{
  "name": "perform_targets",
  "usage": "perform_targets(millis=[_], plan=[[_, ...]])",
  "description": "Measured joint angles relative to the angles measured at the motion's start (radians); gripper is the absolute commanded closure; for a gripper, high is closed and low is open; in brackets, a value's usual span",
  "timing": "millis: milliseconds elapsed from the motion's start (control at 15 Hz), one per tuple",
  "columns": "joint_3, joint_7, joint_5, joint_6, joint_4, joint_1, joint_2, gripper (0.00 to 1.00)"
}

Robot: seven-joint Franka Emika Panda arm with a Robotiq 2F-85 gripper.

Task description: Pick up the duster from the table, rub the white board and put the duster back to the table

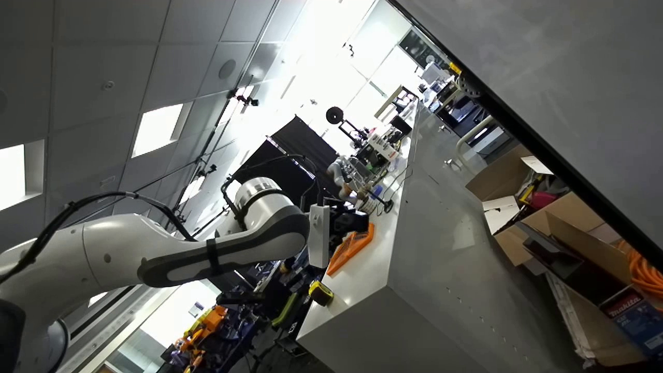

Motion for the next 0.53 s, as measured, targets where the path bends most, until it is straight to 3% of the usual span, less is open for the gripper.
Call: perform_targets(millis=[267, 533], plan=[[0.008, 0.003, 0.140, 0.074, 0.040, 0.056, 0.021, 0.70], [0.016, 0.003, 0.293, 0.065, 0.039, 0.217, 0.115, 0.70]])
